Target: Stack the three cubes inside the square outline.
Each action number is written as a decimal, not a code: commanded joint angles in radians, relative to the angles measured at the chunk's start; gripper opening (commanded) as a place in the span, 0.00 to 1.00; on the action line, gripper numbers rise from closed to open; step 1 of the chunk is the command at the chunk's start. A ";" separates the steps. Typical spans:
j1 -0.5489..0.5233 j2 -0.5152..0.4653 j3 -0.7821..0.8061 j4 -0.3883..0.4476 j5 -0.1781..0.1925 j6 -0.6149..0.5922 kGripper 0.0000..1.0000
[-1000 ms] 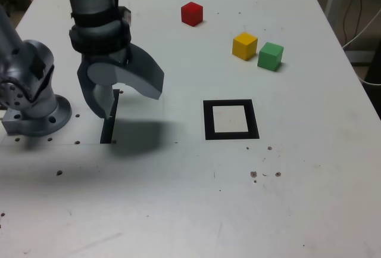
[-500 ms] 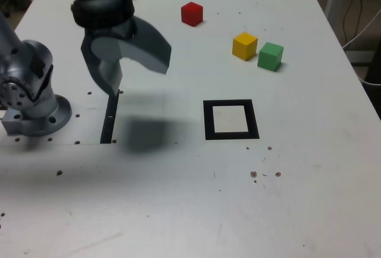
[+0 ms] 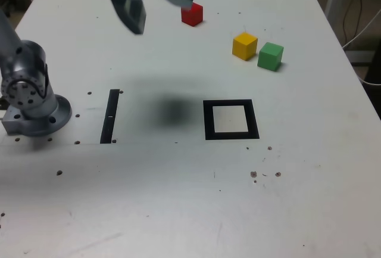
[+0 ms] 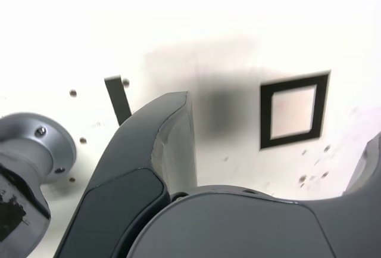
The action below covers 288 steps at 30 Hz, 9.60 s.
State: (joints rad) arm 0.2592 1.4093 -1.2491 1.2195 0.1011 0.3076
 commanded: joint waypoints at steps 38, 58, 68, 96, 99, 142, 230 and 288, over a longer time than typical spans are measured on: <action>0.550 0.572 -0.499 -0.071 0.073 0.309 0.98; 0.529 0.740 -0.556 0.029 0.112 0.410 0.98; 0.512 0.818 -0.667 0.102 0.123 0.413 0.96; 0.502 0.918 -0.734 0.181 0.143 0.415 0.90; 0.500 0.928 -0.742 0.181 0.143 0.419 0.89; 0.500 0.950 -0.782 0.172 0.110 0.438 0.24; -0.415 0.602 -0.341 0.048 -0.017 -0.315 0.20; -0.381 0.569 -0.239 0.019 -0.011 0.058 0.23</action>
State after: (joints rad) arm -0.1253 1.9765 -1.4982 1.2448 0.0858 0.3503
